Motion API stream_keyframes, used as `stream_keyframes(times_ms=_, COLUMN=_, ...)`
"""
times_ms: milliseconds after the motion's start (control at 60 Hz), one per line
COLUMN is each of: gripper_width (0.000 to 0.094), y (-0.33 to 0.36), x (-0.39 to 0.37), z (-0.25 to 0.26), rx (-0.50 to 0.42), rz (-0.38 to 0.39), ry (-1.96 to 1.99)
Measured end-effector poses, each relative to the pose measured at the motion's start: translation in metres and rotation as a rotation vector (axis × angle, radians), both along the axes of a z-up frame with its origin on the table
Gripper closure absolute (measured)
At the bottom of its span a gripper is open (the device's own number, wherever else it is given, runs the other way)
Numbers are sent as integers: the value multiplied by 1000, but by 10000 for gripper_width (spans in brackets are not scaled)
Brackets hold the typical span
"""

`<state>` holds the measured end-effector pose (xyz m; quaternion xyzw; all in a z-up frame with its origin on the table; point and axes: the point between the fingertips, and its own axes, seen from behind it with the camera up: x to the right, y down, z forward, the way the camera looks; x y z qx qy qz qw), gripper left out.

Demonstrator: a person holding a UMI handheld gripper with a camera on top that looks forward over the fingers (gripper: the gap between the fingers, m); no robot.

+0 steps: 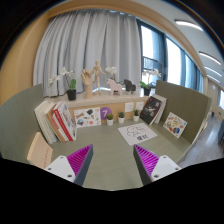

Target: Arrange mouse

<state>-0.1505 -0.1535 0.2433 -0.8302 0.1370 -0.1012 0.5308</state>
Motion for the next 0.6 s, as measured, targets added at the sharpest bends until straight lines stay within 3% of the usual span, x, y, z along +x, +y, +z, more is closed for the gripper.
stream_keyframes(times_ms=150, gripper_width=126, y=-4, x=17, z=-40, rx=-62, rz=27, ry=26)
stream_keyframes(times_ms=383, gripper_width=128, y=-14, x=101, z=-140, rx=-195, rz=83, ry=75)
stream_keyframes(times_ms=600, gripper_width=127, y=-49, x=196, z=-202, rx=-326, rz=137, ry=77)
